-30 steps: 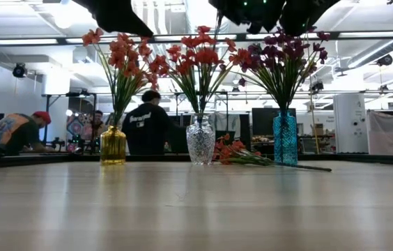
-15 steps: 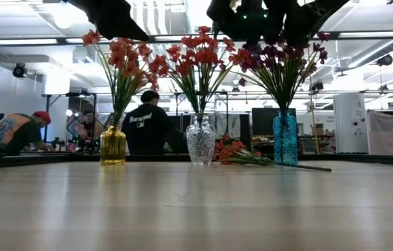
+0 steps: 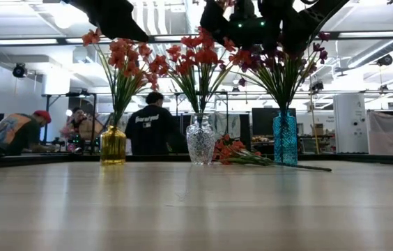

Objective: Sort flowers into vase by color
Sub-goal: Put the red flowers into the transparent vase

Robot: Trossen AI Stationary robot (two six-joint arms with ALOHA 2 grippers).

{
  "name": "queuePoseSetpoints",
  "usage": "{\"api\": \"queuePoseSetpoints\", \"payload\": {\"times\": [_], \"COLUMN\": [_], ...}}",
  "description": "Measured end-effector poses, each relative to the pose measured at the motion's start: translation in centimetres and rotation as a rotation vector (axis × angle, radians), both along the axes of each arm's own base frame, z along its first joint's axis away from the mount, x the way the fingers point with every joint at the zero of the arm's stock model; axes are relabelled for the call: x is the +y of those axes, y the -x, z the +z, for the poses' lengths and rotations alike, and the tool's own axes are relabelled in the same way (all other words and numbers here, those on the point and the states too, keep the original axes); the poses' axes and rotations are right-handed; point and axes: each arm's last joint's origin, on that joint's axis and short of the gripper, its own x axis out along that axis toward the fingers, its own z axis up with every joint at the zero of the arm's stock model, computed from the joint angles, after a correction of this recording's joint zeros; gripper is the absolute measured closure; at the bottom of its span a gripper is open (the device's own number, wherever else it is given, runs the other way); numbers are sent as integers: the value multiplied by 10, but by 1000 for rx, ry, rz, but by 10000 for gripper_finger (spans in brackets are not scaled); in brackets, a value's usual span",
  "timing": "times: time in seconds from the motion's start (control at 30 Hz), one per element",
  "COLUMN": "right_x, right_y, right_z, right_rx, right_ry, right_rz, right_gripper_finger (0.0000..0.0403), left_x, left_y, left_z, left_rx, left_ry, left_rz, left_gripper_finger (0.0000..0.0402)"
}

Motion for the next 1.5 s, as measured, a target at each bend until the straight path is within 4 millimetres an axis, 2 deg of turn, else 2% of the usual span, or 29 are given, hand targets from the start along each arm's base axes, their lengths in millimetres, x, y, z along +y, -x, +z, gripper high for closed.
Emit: {"api": "queuePoseSetpoints", "payload": {"times": [0.5, 0.87, 1.5], "right_x": [11, 10, 6], "right_y": [-4, -6, -4], "right_z": [-4, -7, -6], "right_rx": [59, 40, 48], "right_ry": [-42, -83, -51], "right_rz": [-19, -6, -31], "right_gripper_finger": [390, 390, 390], "left_x": [0, 0, 0], "left_y": [-1, -1, -1], "left_z": [-1, -1, -2], "left_rx": [4, 5, -2], "left_ry": [-1, -1, 5], "left_rz": [2, 2, 5], "left_gripper_finger": [144, 144, 144]}}
